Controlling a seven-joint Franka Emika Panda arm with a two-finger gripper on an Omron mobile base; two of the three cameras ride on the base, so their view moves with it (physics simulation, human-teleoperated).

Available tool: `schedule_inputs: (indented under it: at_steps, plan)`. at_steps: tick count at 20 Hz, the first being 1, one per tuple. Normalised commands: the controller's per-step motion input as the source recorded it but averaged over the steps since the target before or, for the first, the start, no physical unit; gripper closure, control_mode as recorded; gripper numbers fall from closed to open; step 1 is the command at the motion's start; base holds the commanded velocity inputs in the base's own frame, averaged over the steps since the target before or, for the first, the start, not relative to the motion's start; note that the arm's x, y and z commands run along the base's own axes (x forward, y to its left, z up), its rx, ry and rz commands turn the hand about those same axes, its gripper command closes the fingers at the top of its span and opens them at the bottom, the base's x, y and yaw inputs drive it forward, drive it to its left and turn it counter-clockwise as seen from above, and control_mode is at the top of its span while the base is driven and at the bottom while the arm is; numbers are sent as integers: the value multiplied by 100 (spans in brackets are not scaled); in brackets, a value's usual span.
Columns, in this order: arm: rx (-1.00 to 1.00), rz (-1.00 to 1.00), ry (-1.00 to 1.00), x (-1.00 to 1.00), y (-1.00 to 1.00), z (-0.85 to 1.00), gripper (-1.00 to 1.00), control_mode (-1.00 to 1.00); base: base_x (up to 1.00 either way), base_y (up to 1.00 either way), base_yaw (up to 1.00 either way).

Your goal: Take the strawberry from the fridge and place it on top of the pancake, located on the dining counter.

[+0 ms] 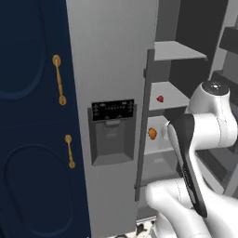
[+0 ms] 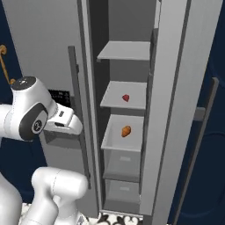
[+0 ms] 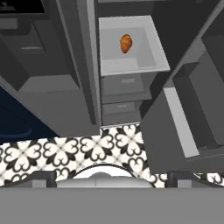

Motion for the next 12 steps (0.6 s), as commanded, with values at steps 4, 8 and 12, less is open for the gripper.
schedule_inputs:
  at_steps: [4,8,12]
  plan:
    - [0,0,0,0,0,0,-100,100,12,-50,3]
    - [0,0,0,0,0,0,-100,100,8,-19,-16]
    - [0,0,0,0,0,0,-100,100,14,0,-32]
